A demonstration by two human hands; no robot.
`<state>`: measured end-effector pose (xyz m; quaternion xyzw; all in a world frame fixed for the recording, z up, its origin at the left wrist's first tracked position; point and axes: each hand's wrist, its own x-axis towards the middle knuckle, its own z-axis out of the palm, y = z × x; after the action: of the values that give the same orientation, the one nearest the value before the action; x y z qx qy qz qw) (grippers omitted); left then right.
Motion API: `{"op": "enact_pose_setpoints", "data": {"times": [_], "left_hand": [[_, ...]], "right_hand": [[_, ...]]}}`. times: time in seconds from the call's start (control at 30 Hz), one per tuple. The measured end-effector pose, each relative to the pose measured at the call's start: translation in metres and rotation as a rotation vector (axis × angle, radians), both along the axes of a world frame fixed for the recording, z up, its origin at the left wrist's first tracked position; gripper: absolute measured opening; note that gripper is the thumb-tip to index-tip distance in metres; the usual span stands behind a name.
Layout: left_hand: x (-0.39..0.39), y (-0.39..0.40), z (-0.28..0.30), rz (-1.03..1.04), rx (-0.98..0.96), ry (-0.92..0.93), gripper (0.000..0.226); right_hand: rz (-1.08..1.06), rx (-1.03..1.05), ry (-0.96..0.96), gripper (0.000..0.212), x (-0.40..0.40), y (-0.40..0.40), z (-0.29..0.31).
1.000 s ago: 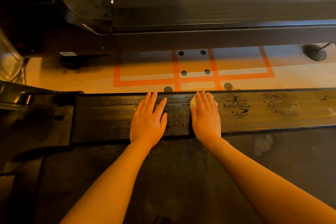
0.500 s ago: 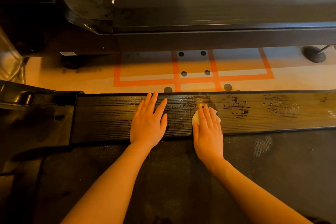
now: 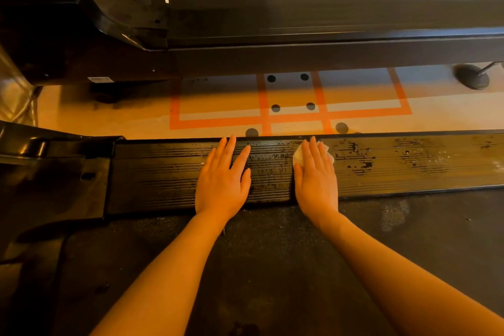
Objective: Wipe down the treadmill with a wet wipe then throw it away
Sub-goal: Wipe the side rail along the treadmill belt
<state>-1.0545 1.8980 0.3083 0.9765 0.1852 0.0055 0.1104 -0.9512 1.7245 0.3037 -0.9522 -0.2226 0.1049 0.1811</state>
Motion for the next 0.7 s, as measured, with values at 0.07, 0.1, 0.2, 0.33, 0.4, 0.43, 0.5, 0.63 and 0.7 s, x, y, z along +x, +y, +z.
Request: {"op": "enact_pose_setpoints", "data": {"times": [0.07,0.1,0.2,0.33,0.4,0.43,0.5,0.63,0.7], "left_hand": [[0.000,0.000,0.000,-0.010,0.000,0.005,0.052],[-0.001,0.000,0.000,-0.012,-0.002,0.007,0.053],[0.000,0.001,0.000,-0.009,0.001,0.004,0.053],[0.000,0.000,0.001,-0.009,-0.002,0.003,0.053],[0.000,0.000,0.001,-0.011,-0.005,0.010,0.053],[0.000,0.000,0.002,-0.012,-0.007,0.014,0.053],[0.001,0.000,0.003,-0.010,-0.014,0.018,0.052],[0.000,-0.001,0.005,0.000,-0.030,0.026,0.053],[0.000,0.000,0.005,0.000,-0.032,0.025,0.053]], "right_hand": [[-0.004,0.017,-0.014,0.055,-0.016,-0.009,-0.004],[-0.006,0.019,-0.019,0.055,-0.024,-0.013,-0.007],[-0.007,0.010,-0.012,0.055,-0.041,-0.023,-0.012],[-0.003,0.009,-0.018,0.058,-0.042,-0.023,-0.009],[0.006,0.018,-0.026,0.055,-0.035,-0.020,-0.008],[0.009,0.021,-0.023,0.054,-0.028,-0.018,-0.007],[0.012,0.018,-0.010,0.055,-0.013,-0.010,-0.004],[0.014,-0.009,-0.006,0.055,0.016,0.001,0.000],[0.017,-0.010,-0.005,0.055,0.020,0.001,0.001]]}}
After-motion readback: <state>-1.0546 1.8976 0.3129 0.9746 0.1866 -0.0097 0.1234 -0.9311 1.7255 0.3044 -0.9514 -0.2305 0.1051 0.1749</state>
